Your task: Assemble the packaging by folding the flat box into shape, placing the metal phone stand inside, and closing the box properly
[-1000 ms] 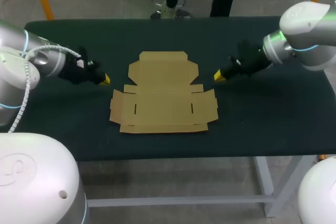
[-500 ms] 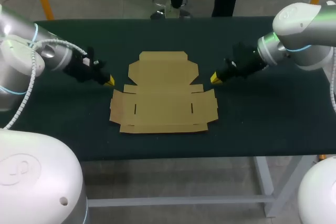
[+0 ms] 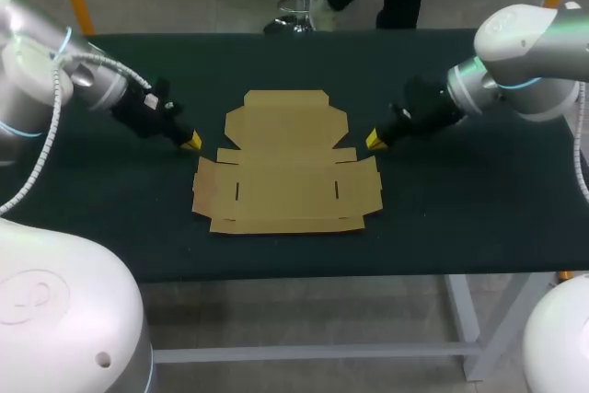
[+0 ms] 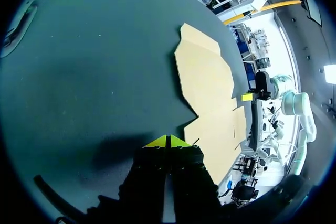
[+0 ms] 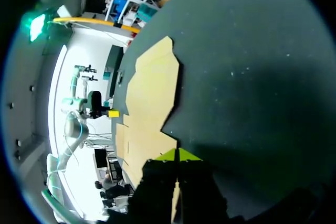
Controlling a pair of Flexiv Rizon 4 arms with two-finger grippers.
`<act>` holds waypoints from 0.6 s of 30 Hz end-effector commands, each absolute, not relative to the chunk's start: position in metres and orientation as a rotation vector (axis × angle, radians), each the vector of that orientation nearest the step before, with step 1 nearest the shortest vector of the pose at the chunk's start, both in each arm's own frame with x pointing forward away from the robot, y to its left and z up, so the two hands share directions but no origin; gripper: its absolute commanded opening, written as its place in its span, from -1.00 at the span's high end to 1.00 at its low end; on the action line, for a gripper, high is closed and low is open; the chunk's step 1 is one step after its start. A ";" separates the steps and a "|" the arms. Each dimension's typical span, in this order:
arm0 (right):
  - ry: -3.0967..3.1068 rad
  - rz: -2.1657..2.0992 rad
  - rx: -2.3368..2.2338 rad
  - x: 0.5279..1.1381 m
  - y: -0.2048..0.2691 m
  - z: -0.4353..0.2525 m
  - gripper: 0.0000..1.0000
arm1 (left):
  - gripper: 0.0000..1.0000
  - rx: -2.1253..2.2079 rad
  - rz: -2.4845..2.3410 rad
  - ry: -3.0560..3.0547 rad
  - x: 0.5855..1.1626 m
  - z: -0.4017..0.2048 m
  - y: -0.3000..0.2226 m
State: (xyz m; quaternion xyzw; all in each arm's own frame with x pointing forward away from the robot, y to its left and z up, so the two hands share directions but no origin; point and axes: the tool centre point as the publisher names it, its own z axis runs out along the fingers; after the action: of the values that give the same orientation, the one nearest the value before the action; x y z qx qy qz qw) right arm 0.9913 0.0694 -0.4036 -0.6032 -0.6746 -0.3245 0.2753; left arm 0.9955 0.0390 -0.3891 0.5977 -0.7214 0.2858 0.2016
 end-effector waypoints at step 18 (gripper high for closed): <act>-1.790 -0.842 -1.601 0.996 0.074 -0.418 1.00 | 1.00 1.560 0.689 -2.021 1.004 -0.401 0.036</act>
State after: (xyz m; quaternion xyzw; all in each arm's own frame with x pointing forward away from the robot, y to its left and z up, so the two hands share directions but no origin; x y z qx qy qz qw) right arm 0.9914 0.0738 -0.4161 -0.6040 -0.6714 -0.3182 0.2884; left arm 0.9994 0.0371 -0.3990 0.5746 -0.7379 0.2629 0.2372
